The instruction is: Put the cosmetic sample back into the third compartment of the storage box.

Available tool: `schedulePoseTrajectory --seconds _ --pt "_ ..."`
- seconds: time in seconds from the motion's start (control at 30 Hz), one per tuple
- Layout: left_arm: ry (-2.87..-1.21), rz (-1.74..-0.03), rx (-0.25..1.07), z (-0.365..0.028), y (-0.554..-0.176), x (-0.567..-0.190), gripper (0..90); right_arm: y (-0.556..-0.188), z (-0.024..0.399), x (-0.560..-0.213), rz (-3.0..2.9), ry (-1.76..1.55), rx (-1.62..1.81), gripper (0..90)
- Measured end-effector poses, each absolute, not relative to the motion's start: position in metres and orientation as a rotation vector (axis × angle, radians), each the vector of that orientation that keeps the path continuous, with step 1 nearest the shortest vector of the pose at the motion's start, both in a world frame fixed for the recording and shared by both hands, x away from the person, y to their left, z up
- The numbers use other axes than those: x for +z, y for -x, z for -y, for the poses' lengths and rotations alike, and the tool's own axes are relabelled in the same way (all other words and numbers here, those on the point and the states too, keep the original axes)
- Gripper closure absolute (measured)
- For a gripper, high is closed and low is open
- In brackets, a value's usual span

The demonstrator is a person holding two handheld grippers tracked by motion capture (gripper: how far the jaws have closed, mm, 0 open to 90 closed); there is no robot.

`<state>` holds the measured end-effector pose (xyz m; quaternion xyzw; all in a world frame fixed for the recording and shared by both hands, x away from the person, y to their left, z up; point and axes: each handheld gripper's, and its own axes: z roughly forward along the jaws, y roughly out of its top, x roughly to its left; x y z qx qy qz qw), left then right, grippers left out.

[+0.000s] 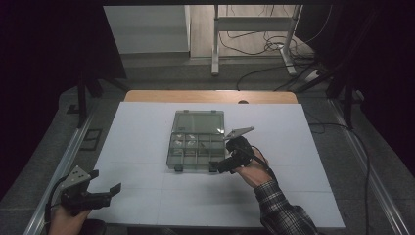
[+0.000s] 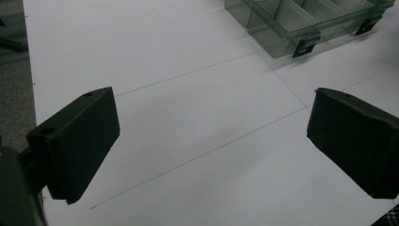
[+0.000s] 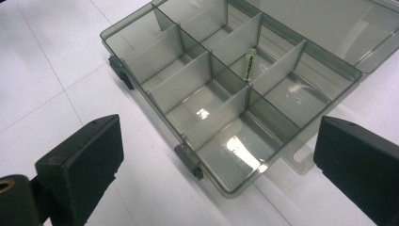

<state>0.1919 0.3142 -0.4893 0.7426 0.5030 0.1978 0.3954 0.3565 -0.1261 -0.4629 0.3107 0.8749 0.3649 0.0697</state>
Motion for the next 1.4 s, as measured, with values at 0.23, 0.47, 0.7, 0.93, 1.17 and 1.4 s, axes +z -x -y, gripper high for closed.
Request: schedulePoseTrajectory --seconds 0.23,0.47,0.7,0.93,1.17,1.4 --pt "-1.882 -1.275 0.501 -0.314 -0.192 -0.489 3.3 -0.348 0.133 -0.466 -2.642 -0.935 1.101 3.1" --pt "-1.882 -1.274 0.501 -0.314 -0.192 -0.489 3.3 -0.343 0.141 -0.467 -2.647 -0.93 1.141 2.4" --pt "-1.883 -1.274 0.501 -0.314 -0.192 -0.489 3.3 -0.337 0.146 -0.466 -2.64 -0.933 1.111 2.0" --pt "-1.883 -1.274 0.501 -0.314 -0.192 -0.489 3.4 -0.331 0.153 -0.463 -2.618 -0.932 1.097 2.0" --pt "-1.882 -1.274 0.5 -0.314 -0.192 -0.489 3.3 -0.325 0.161 -0.46 -2.602 -0.931 1.081 2.0" --pt "-1.88 -1.274 0.5 -0.314 -0.192 -0.489 3.3 -0.317 0.167 -0.458 -2.579 -0.927 1.09 2.0"
